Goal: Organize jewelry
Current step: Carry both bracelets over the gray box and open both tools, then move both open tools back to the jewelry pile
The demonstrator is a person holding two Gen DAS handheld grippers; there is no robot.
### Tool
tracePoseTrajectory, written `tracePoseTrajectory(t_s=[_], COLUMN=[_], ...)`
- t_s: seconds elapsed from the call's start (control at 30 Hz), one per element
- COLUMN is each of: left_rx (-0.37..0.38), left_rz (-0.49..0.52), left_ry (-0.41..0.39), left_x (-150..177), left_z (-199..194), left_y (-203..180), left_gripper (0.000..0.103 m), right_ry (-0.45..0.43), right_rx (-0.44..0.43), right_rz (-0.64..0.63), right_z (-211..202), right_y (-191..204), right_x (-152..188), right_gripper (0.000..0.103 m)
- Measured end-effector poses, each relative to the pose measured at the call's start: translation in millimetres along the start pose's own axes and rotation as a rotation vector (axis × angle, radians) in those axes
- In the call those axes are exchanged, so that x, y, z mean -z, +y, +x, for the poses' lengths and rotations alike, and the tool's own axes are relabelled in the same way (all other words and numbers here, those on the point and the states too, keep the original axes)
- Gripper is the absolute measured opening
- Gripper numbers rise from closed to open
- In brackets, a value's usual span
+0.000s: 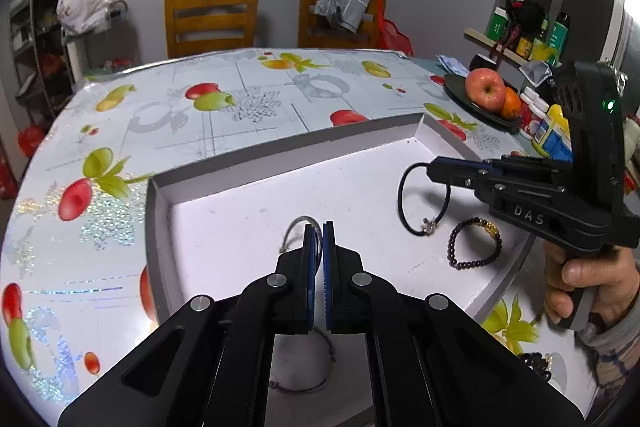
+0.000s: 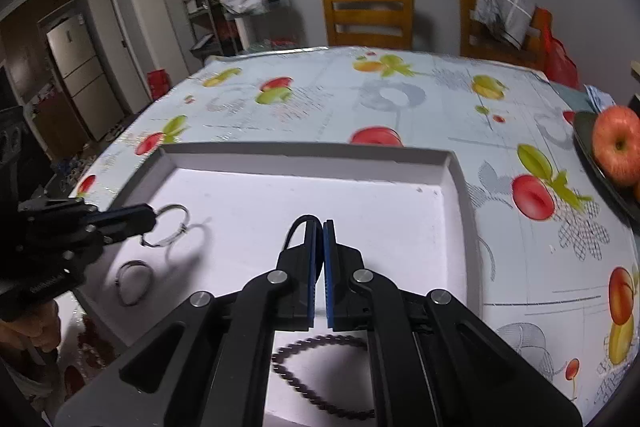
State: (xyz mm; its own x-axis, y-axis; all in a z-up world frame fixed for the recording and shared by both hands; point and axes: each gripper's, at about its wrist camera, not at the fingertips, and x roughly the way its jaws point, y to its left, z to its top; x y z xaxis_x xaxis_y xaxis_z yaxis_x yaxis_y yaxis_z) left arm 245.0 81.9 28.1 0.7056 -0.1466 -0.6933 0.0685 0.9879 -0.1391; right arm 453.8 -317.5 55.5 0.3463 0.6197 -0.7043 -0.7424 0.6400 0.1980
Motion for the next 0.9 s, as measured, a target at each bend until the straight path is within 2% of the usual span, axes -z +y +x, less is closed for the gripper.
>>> tracePoseTrajectory(t_s=[0.2,0.27,0.3,0.37,0.4,0.43,0.5,0.57,0.67,0.83,0.9], left_rx=[0.026,0.024,0.021,0.004,0.001,-0.005,-0.017,-0.017,-0.031,-0.044,-0.038], left_rz=[0.015,0.029,0.032,0.04,0.043,0.048,0.053,0.054,0.055,0.039,0.021], left_ry=[0.045,0.062,0.063,0.053,0.048,0.044,0.029,0.005,-0.023,-0.058,-0.071], left_x=[1.4,3.7,4.9,7.1,7.9,9.1,10.6,13.7,20.0,40.0,48.7], left_z=[12.0,15.8,16.2,13.1,11.5,8.8,2.8,-6.8,-21.5,-51.0,-63.2], left_y=[-4.4,-7.9,-8.5,-10.1,-10.4,-11.1,-11.5,-11.8,-12.4,-9.5,-6.9], left_gripper=[0.004,0.006,0.009,0.027,0.032,0.036,0.053,0.061,0.077,0.079,0.079], right_ry=[0.032,0.037,0.038,0.03,0.024,0.016,0.004,-0.011,-0.039,-0.069,-0.075], right_rx=[0.027,0.027,0.025,0.022,0.022,0.022,0.02,0.02,0.024,0.035,0.039], right_rz=[0.024,0.028,0.032,0.036,0.035,0.035,0.037,0.039,0.034,0.019,0.013], right_z=[6.8,7.0,6.2,2.2,-0.3,-3.3,-9.9,-18.3,-32.9,-57.8,-67.9], right_y=[-10.8,-12.0,-12.5,-13.2,-13.3,-13.3,-13.5,-13.6,-12.2,-9.9,-9.4], right_x=[7.2,9.6,10.5,12.1,12.7,13.3,14.4,16.4,21.4,35.4,44.0], right_gripper=[0.003,0.007,0.009,0.026,0.03,0.033,0.033,0.039,0.048,0.058,0.058])
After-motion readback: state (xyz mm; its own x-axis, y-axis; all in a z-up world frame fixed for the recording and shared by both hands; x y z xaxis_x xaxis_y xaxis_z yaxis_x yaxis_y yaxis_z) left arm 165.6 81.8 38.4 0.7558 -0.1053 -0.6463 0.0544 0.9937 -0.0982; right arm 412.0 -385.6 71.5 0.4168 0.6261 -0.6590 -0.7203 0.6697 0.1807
